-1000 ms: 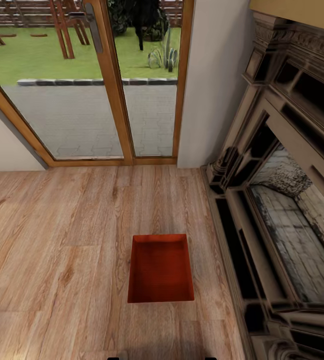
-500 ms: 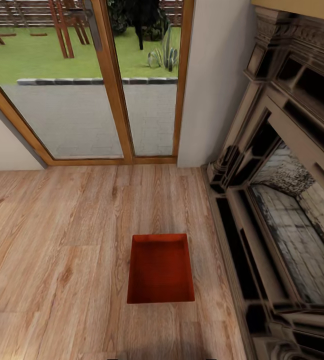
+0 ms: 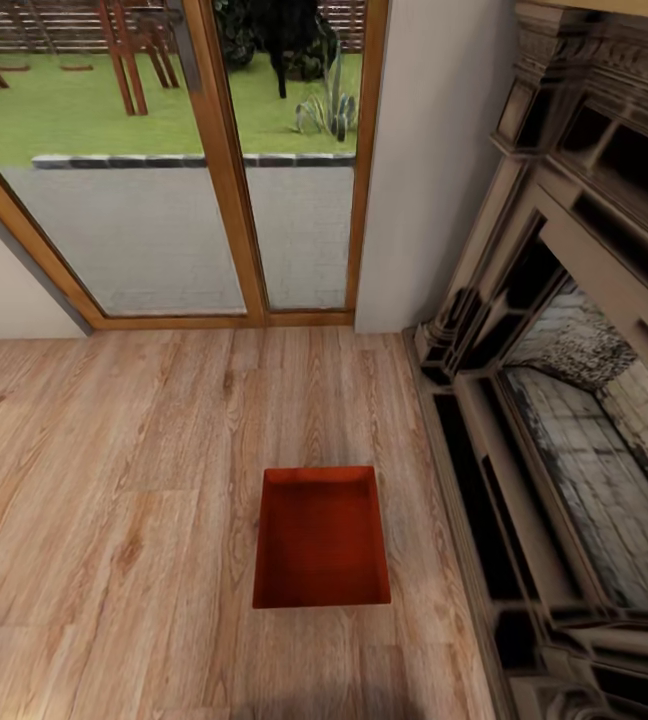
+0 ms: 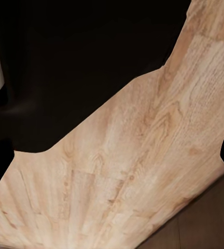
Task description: Move the two storage containers from the living room to the garage. In the garage, place one container on the floor and stack the other container on top of it (either order is fine).
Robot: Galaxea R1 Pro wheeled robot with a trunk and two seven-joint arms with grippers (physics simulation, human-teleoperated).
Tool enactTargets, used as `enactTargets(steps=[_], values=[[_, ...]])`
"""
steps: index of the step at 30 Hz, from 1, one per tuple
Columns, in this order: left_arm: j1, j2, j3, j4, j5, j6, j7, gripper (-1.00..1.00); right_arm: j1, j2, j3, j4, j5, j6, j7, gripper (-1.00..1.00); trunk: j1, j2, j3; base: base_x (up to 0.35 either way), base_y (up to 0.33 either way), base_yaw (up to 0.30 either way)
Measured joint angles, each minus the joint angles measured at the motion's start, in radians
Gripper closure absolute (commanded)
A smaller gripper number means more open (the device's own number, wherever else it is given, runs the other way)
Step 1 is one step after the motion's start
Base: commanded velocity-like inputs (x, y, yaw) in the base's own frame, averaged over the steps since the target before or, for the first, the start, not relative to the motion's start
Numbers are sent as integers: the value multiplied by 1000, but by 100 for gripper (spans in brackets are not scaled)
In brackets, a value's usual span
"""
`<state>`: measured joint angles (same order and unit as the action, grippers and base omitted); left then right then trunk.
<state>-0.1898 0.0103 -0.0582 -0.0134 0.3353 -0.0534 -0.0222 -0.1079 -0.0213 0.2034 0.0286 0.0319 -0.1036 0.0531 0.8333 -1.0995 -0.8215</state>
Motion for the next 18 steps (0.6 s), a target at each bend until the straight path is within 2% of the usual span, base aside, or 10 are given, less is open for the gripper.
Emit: enactTargets(steps=[13,18], values=[[0,0,0,0,0,0,0,-100,0,0,0,0,-1,-1,0,-100,50,-91,-41,0,0,0],[0,0,0,0,0,0,0,-100,0,1,0,0,-1,2,0,-100,50,-91,-41,0,0,0]])
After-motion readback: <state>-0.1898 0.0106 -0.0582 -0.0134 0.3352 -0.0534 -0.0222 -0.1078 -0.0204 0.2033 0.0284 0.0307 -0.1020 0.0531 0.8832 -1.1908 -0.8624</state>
